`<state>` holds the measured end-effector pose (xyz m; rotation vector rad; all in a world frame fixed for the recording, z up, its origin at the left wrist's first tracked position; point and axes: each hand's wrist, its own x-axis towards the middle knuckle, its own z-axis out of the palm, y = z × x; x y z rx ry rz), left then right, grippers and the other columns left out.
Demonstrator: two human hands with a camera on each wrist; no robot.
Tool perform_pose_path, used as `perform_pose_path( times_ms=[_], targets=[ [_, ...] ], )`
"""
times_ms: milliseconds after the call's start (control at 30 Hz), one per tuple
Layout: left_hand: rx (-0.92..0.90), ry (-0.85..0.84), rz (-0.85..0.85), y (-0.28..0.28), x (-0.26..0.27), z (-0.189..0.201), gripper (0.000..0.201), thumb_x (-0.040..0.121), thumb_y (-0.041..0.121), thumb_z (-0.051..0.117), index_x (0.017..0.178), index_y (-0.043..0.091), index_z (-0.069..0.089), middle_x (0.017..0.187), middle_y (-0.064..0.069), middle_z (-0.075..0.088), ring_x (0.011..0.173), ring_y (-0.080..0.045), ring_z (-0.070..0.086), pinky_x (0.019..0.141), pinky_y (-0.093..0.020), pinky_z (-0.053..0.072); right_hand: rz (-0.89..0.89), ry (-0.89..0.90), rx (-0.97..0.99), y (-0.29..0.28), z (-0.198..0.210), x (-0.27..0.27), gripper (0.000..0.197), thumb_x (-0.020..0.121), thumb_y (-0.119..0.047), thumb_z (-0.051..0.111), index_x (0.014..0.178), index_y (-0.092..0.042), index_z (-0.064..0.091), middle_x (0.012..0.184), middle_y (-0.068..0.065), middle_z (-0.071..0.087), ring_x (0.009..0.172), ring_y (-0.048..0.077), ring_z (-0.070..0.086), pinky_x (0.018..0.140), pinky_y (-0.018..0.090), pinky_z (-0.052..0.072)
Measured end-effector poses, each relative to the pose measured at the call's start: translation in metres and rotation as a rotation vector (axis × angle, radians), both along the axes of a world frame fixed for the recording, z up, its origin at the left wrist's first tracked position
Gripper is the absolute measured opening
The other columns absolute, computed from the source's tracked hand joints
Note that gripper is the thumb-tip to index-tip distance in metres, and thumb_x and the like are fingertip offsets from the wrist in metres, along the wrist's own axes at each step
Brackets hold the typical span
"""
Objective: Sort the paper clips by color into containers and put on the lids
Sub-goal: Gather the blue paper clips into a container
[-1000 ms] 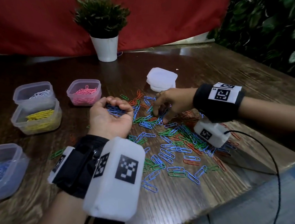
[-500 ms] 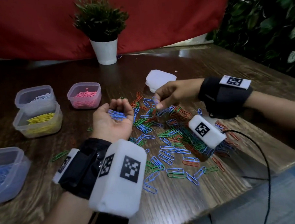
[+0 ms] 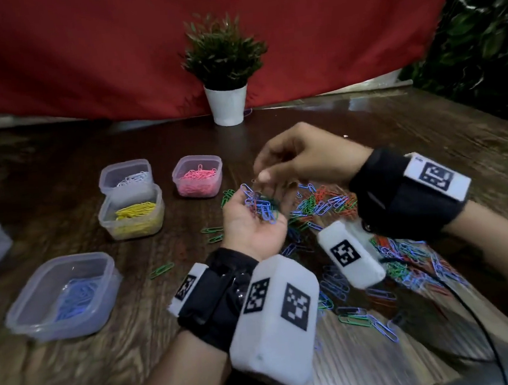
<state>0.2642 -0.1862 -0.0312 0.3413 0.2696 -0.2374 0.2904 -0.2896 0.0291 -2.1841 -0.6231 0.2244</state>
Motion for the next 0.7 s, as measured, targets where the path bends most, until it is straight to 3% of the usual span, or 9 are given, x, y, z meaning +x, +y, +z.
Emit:
perform_pose_path(
  times_ms=[67,167,233,300,367,467,533,600,700],
  targets=[
    [-0.029,-0.024,0.003,0.003,0.004,-0.002,0.046,0.100,0.026,0.023,0.085,0.001,0.058,0.070,-0.014,0.068,0.060,-0.025,0.067,0.059,-0.035,0.056,-0.086,-0.028,0.122,-0.011,0.007,0.001,0.010,0.083,0.006,0.059,0.092,0.002,0.061,0.057,0.001,0.058,0.039,-0.003,0.048,0.037,0.006,0.033],
    [-0.008,-0.058,-0.019,0.004,0.004,-0.002,0.046,0.100,0.027,0.019,0.097,0.002,0.057,0.099,-0.009,0.067,0.098,-0.023,0.064,0.086,-0.036,0.043,-0.155,-0.065,0.090,-0.027,0.007,-0.001,0.004,0.081,0.000,0.064,0.083,-0.004,0.063,0.061,0.006,0.053,0.039,-0.002,0.040,0.037,0.008,0.030],
    [-0.007,-0.105,-0.032,0.002,0.000,0.000,0.044,0.099,0.027,0.021,0.102,0.001,0.057,0.115,-0.009,0.058,0.112,-0.024,0.057,0.085,-0.033,0.041,-0.129,-0.038,0.007,-0.028,0.000,-0.008,0.004,0.079,-0.003,0.067,0.083,-0.002,0.066,0.062,0.006,0.051,0.040,-0.002,0.039,0.040,0.007,0.029],
    [-0.003,-0.143,-0.038,0.000,-0.002,0.001,0.045,0.099,0.029,0.022,0.107,0.000,0.056,0.120,-0.012,0.057,0.102,-0.024,0.059,0.078,-0.030,0.042,-0.098,-0.020,-0.047,-0.023,-0.009,-0.017,0.010,0.077,-0.005,0.071,0.086,0.000,0.067,0.062,0.004,0.052,0.046,-0.001,0.043,0.047,0.009,0.034],
    [-0.016,-0.171,-0.050,-0.001,-0.003,0.000,0.047,0.100,0.032,0.023,0.114,0.000,0.054,0.119,-0.013,0.060,0.100,-0.026,0.058,0.080,-0.033,0.044,-0.122,-0.076,-0.082,-0.018,-0.016,-0.024,0.014,0.075,-0.011,0.075,0.085,-0.006,0.066,0.066,0.001,0.054,0.057,0.006,0.046,0.056,0.016,0.037],
    [-0.046,-0.169,-0.055,-0.003,-0.003,0.000,0.048,0.100,0.035,0.023,0.125,0.005,0.050,0.124,-0.015,0.056,0.119,-0.031,0.050,0.075,-0.035,0.048,-0.220,-0.245,-0.092,-0.014,-0.015,-0.036,0.017,0.074,-0.014,0.074,0.076,-0.018,0.058,0.068,-0.005,0.051,0.058,0.004,0.045,0.060,0.021,0.038],
    [-0.054,-0.160,-0.065,-0.005,-0.003,-0.002,0.046,0.100,0.035,0.023,0.118,0.006,0.054,0.113,-0.015,0.064,0.107,-0.027,0.060,0.065,-0.028,0.055,-0.230,-0.286,-0.109,-0.011,-0.008,-0.045,0.017,0.076,-0.013,0.071,0.071,-0.021,0.057,0.067,-0.005,0.050,0.058,0.002,0.045,0.060,0.019,0.037],
    [-0.055,-0.151,-0.082,-0.008,-0.004,-0.005,0.046,0.099,0.036,0.023,0.103,0.007,0.059,0.084,-0.011,0.071,0.075,-0.022,0.068,0.054,-0.023,0.055,-0.225,-0.237,-0.159,-0.005,-0.005,-0.051,0.013,0.078,-0.018,0.070,0.072,-0.021,0.060,0.063,-0.005,0.050,0.056,0.000,0.046,0.055,0.014,0.035],
    [-0.011,-0.118,-0.086,-0.014,-0.010,-0.003,0.044,0.099,0.036,0.024,0.092,0.012,0.059,0.081,-0.007,0.068,0.075,-0.019,0.060,0.070,-0.026,0.048,-0.298,-0.212,-0.277,0.004,-0.010,-0.056,0.015,0.077,-0.028,0.070,0.080,-0.019,0.059,0.067,-0.004,0.047,0.068,0.011,0.044,0.059,0.026,0.034]
  ],
)
